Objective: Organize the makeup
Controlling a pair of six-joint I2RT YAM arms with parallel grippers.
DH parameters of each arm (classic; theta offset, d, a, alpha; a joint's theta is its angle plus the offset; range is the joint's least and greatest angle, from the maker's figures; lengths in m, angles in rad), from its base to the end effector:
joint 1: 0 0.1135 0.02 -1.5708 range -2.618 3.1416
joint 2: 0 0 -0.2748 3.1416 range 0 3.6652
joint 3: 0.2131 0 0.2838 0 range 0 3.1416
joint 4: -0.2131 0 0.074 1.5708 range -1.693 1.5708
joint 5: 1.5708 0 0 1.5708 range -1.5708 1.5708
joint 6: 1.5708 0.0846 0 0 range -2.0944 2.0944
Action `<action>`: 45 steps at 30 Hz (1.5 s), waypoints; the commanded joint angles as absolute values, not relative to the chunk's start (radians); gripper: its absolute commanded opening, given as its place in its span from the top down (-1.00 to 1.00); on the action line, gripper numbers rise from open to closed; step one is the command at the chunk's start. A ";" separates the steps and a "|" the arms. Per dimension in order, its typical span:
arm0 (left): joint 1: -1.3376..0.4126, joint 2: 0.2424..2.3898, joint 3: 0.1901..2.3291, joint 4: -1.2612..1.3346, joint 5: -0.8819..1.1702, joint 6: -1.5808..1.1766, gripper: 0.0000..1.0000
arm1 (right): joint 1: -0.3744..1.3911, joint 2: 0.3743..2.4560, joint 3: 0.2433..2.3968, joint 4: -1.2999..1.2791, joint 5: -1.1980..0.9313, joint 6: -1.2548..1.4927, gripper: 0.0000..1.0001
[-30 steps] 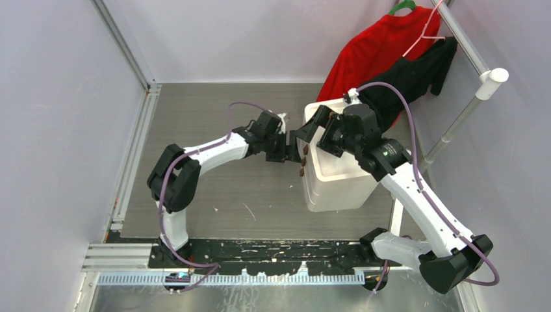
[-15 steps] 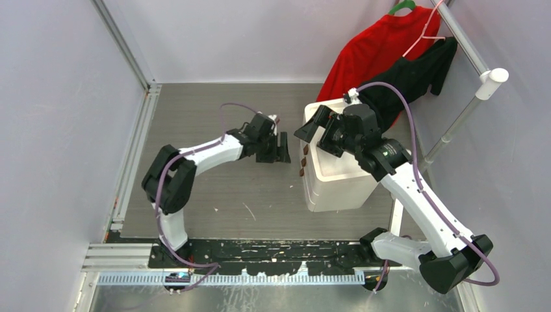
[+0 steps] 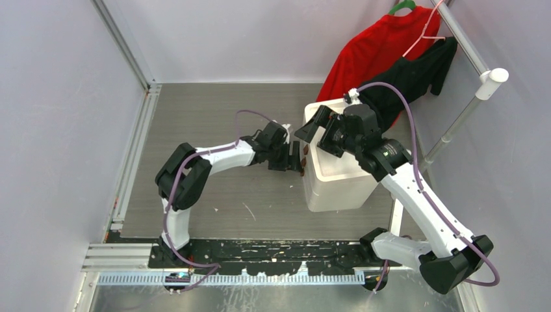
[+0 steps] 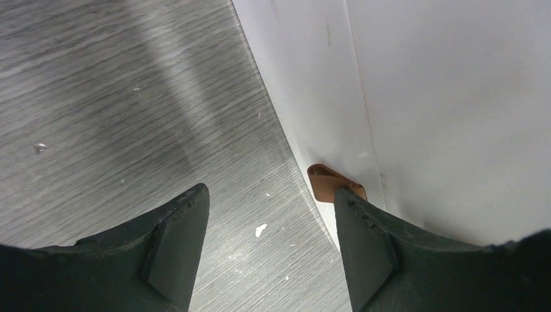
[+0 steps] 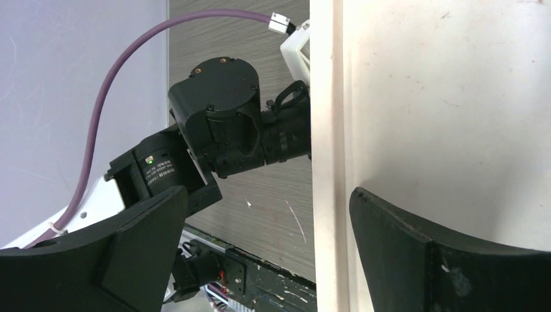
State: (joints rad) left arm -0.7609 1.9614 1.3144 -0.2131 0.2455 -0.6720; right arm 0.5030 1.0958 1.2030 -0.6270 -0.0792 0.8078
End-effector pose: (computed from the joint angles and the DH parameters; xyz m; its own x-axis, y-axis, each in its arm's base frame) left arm 0.3363 -0.3486 0.1300 -0.9175 0.0397 -0.3958 0.2716 0.7896 -0.5503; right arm 0.2606 0.1510 0.3686 -0.6916 0.4419 -0.5714 -0.0591 0.7538 0.6545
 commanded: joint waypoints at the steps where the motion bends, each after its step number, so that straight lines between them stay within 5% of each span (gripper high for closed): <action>1: -0.741 1.856 1.332 -0.159 0.269 -0.645 -0.43 | 0.505 1.084 1.201 -0.725 -0.057 0.793 -1.00; 13: -0.727 1.647 1.341 -0.170 0.238 -0.607 -0.44 | 0.505 1.079 1.199 -0.720 -0.061 0.795 -1.00; 24: -0.740 1.706 1.412 -0.163 0.338 -0.628 -0.44 | 0.505 1.072 1.214 -0.729 -0.063 0.792 -1.00; 31: -0.720 1.646 1.441 -0.306 0.211 -0.542 -0.52 | 0.505 1.061 1.244 -0.763 -0.039 0.777 -1.00; 42: -0.532 1.379 1.398 -0.524 0.035 -0.527 -0.63 | 0.505 1.086 1.637 -1.007 0.193 0.552 -1.00; 45: -0.525 1.317 1.443 -0.644 -0.127 -0.511 -0.84 | 0.505 1.110 1.748 -1.036 0.235 0.487 -1.00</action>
State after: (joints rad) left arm -0.5232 1.4162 1.3876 -0.4934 0.0757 -0.5480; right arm 0.5030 1.0893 1.6039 -0.9726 0.1265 0.6193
